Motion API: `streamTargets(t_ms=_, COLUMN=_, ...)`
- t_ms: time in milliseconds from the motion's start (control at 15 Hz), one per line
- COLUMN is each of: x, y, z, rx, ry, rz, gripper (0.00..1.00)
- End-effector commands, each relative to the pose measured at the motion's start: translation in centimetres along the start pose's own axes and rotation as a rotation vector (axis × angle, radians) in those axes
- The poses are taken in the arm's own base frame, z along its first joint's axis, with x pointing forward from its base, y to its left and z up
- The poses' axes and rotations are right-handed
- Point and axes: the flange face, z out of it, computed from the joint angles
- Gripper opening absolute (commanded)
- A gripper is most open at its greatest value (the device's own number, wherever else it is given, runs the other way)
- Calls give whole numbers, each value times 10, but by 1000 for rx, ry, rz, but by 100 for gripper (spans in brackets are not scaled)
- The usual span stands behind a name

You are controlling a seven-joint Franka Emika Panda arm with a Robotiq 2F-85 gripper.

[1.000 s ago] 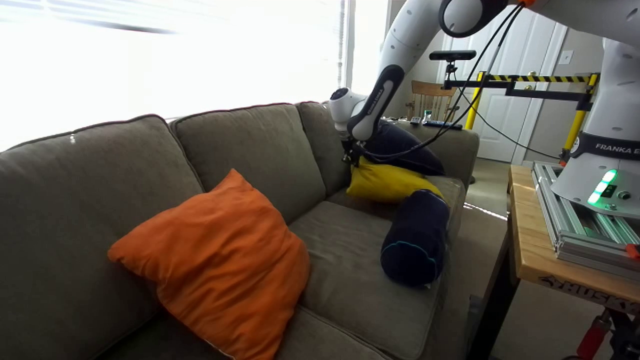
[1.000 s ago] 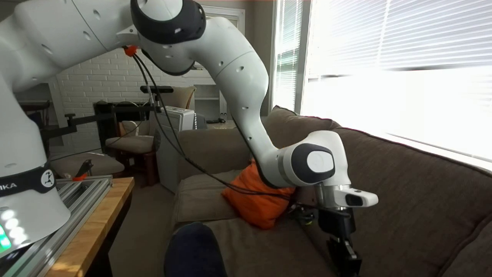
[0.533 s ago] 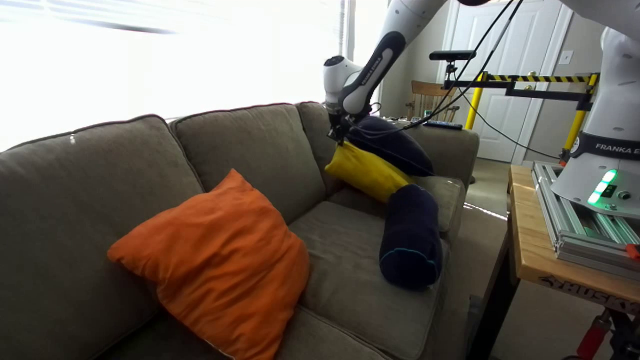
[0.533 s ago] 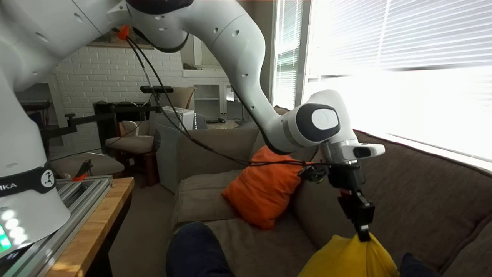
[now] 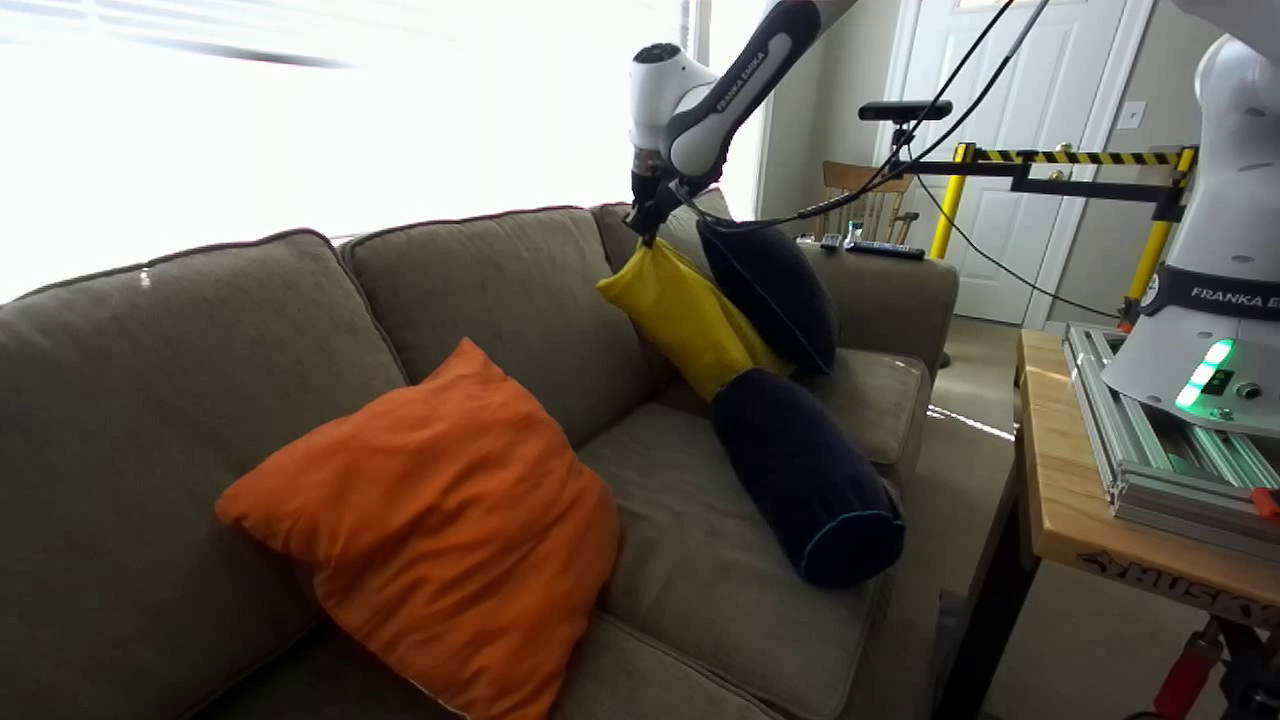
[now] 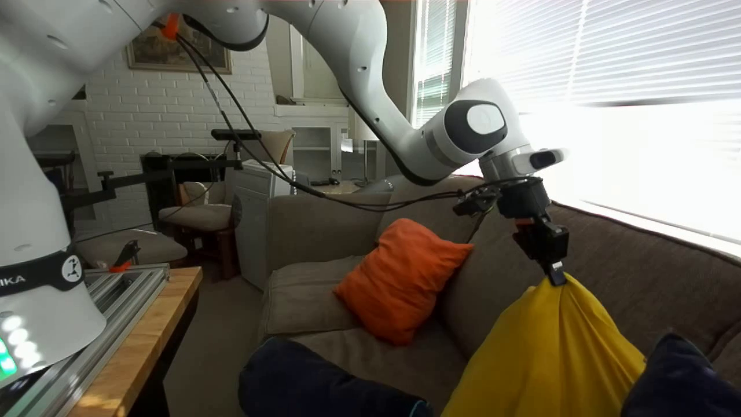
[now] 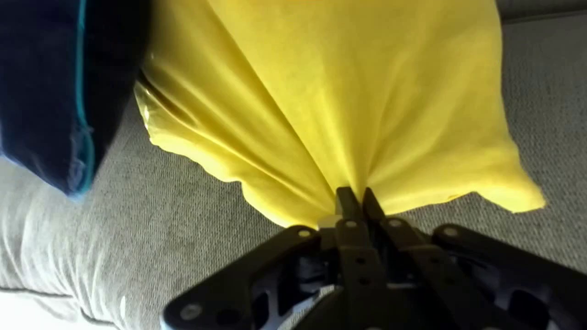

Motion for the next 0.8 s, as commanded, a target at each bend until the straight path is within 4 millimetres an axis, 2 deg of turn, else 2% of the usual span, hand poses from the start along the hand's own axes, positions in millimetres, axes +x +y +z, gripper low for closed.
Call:
streamTargets(t_ms=0, x=27, y=-19, z=-73, rx=44, ry=133, rz=-31, gripper=1)
streamTargets(t_ms=400, x=44, y=-52, z=-149, rx=105, ry=250, rz=-81, gripper=1)
streamTargets(t_ms=533, x=44, y=-63, z=-162, rx=114, ry=266, rz=-103, gripper=1)
streamTargets(t_ms=733, x=43, y=-74, z=-163, rx=120, ry=261, rz=-123, gripper=1)
